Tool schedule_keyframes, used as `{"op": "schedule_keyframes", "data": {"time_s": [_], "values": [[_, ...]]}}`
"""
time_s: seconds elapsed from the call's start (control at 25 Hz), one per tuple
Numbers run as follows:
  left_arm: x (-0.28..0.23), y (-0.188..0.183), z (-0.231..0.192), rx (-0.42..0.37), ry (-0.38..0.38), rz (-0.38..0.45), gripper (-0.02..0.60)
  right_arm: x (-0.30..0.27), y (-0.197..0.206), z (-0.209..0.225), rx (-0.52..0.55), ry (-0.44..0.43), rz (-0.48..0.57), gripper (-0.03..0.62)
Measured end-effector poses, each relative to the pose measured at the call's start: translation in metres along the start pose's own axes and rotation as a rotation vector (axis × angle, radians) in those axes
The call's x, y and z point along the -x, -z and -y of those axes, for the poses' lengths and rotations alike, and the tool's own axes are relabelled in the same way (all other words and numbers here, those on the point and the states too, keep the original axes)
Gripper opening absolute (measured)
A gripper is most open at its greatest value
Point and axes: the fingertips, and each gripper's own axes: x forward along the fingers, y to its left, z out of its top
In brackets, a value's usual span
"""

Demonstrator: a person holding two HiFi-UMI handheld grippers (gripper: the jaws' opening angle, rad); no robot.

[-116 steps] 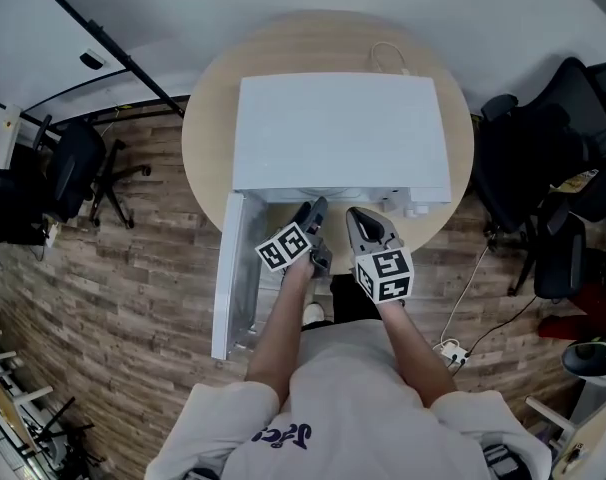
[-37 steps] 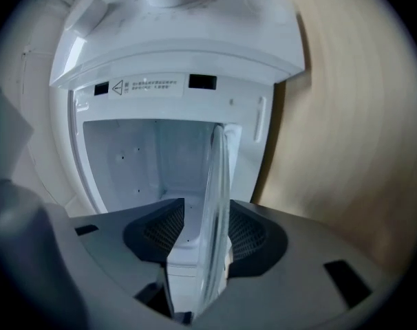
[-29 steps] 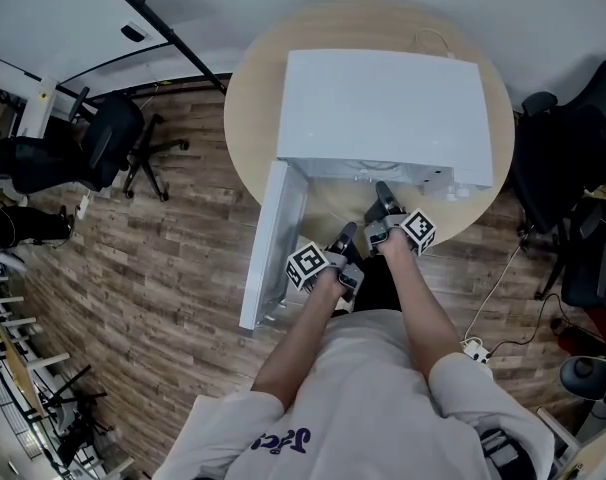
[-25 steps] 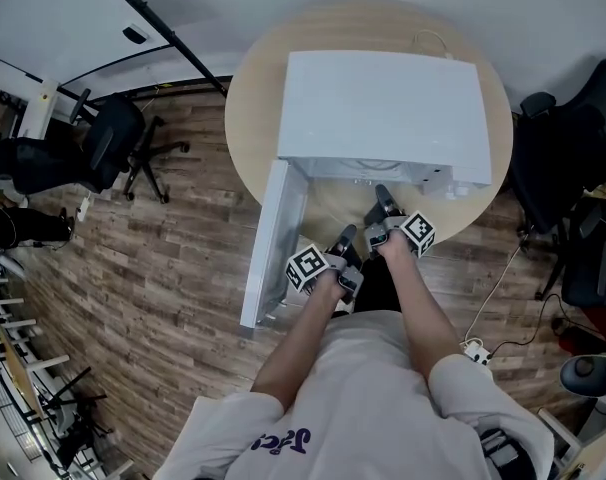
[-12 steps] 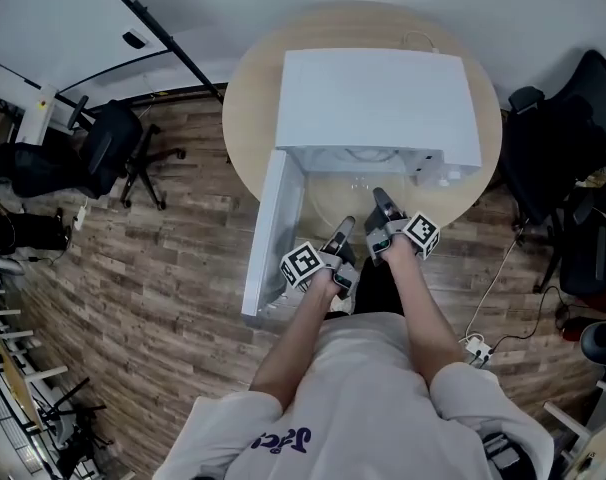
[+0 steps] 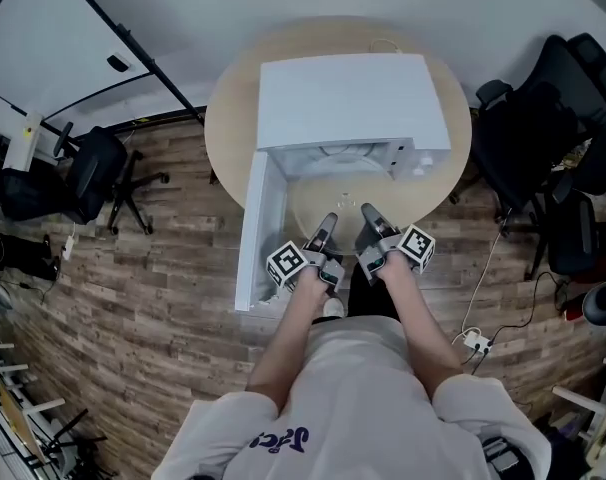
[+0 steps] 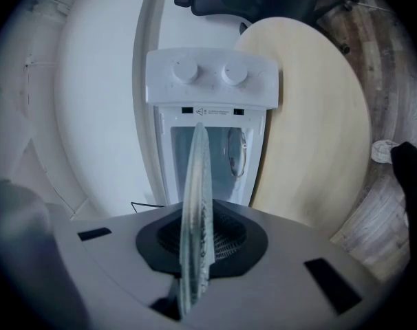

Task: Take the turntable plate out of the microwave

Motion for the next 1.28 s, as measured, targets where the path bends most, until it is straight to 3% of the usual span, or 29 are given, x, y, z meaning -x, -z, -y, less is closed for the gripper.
{"op": "schedule_keyframes", "data": {"time_s": [0.32, 0.48, 0.68, 1.28], "values": [[-0.001, 0.024, 0.049, -0.009, 0.106, -0.054, 0.200, 0.036, -0.009, -0.037, 0.001, -0.047, 0.075, 0.034], [-0.001, 0.027, 0.076, -0.016, 0.124, -0.065, 0.155, 0.045, -0.011, -0.060, 0.002, -0.074, 0.107, 0.034], [0.002, 0.027, 0.113, -0.044, 0.138, -0.059, 0.036, 0.051, -0.011, -0.087, -0.017, -0.074, 0.114, 0.034], [0.021, 0.023, 0.198, -0.046, 0.228, -0.057, 0.034, 0.059, 0.001, -0.172, 0.038, -0.127, 0.090, 0.035]]}}
